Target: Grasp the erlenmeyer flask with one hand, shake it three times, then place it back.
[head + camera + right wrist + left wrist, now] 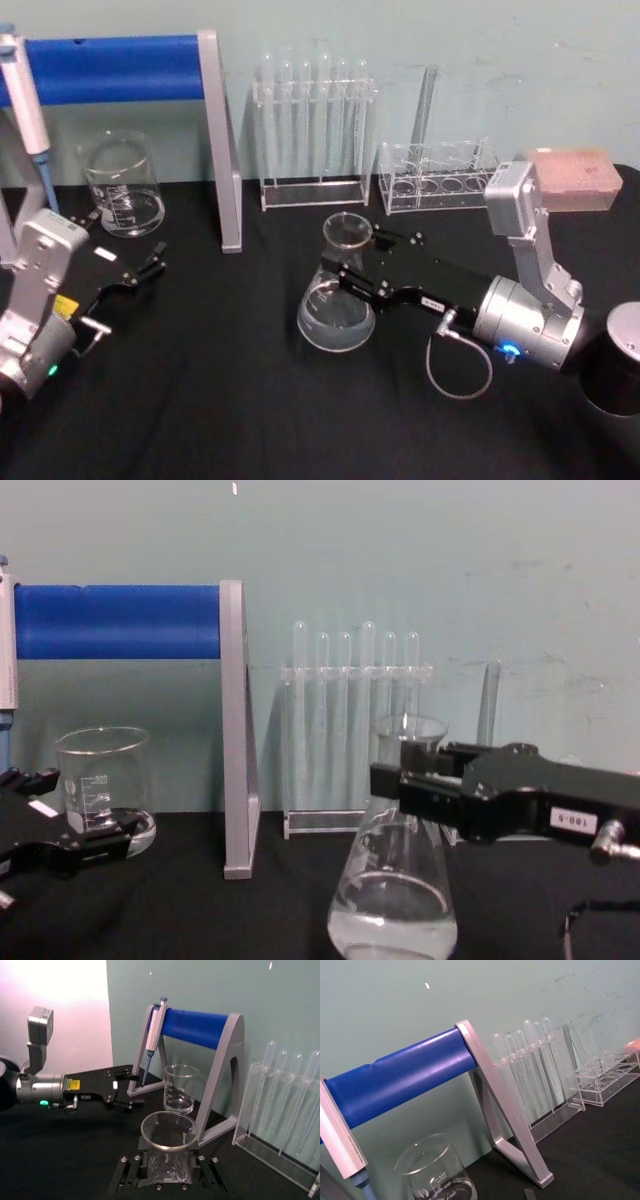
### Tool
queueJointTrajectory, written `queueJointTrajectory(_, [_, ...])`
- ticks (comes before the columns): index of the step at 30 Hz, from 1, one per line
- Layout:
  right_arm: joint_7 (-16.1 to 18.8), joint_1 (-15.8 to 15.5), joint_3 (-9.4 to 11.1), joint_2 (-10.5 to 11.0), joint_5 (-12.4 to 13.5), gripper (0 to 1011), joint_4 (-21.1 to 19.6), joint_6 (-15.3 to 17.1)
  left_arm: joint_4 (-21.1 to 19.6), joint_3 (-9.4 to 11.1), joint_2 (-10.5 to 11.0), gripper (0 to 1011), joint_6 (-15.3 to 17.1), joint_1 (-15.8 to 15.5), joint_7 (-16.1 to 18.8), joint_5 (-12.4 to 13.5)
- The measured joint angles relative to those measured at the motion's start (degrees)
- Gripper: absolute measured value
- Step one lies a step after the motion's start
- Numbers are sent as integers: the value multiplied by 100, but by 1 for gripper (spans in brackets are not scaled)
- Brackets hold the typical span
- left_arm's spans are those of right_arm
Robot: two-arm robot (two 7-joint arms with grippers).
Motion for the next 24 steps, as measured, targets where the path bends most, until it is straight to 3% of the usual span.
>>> queueJointTrajectory(11, [246,105,-133,-56,39,453,463,-58,0,0,0,1001,0,0,0,0])
queueJointTrajectory(24, [342,162,-201,-64,50,453,671,-98,0,0,0,1001,0,0,0,0])
